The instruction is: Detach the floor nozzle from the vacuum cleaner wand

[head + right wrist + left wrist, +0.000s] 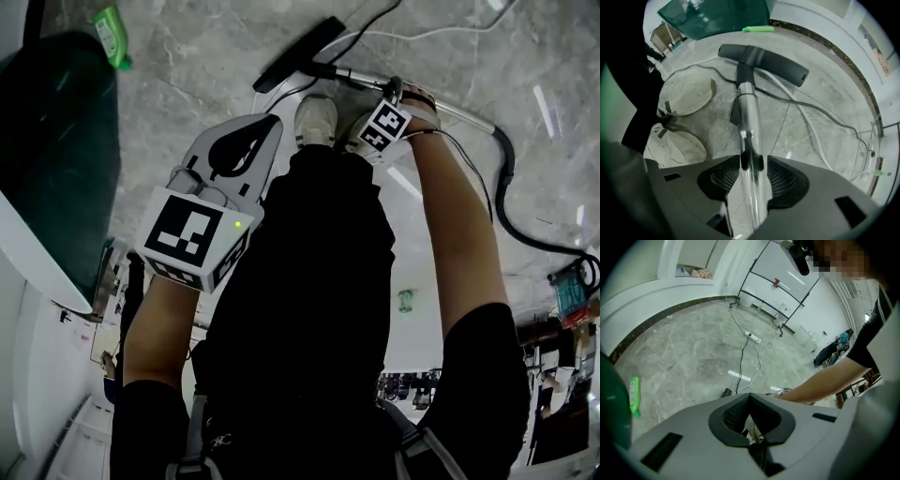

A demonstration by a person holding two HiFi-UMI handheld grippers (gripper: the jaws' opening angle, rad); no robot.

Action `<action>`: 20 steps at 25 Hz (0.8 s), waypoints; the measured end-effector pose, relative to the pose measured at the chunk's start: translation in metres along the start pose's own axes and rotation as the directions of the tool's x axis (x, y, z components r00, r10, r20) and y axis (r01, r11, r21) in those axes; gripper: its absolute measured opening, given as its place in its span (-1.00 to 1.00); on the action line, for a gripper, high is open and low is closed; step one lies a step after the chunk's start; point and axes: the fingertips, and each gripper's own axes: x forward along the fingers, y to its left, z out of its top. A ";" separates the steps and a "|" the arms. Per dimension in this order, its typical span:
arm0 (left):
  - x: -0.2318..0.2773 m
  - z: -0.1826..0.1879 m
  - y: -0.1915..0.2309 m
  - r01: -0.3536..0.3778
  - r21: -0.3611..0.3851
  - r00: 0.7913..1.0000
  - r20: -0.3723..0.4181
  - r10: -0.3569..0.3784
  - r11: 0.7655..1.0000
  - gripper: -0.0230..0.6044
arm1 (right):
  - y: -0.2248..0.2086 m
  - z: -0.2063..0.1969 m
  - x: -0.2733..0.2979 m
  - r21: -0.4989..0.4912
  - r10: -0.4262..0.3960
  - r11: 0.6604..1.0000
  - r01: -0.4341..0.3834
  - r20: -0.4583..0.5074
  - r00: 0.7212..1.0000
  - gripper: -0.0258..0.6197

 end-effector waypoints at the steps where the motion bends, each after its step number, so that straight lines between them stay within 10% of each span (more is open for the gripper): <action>1: 0.001 -0.001 0.004 -0.003 -0.006 1.000 -0.005 0.003 1.000 -0.92 | 0.001 -0.001 0.007 -0.024 -0.008 1.000 0.008 -0.017 1.000 -0.39; 7: 0.002 0.000 0.019 -0.045 0.005 0.999 -0.027 0.045 0.999 -0.92 | -0.008 0.000 -0.001 -0.060 -0.036 0.997 0.038 0.020 0.999 -0.39; 12: -0.007 -0.005 -0.002 0.009 -0.261 0.999 0.048 0.004 0.965 -0.92 | -0.029 0.005 -0.078 -0.005 -0.059 0.998 0.060 0.121 0.991 -0.39; 14: -0.014 -0.012 -0.027 0.047 -0.347 0.999 0.042 -0.035 0.937 -0.19 | -0.027 -0.001 -0.124 0.004 -0.057 0.998 0.057 0.165 0.985 -0.39; 20: -0.023 -0.032 -0.059 0.044 -0.485 0.999 0.018 -0.040 0.874 -0.11 | -0.029 0.001 -0.242 -0.024 -0.082 0.996 0.091 0.263 0.961 -0.39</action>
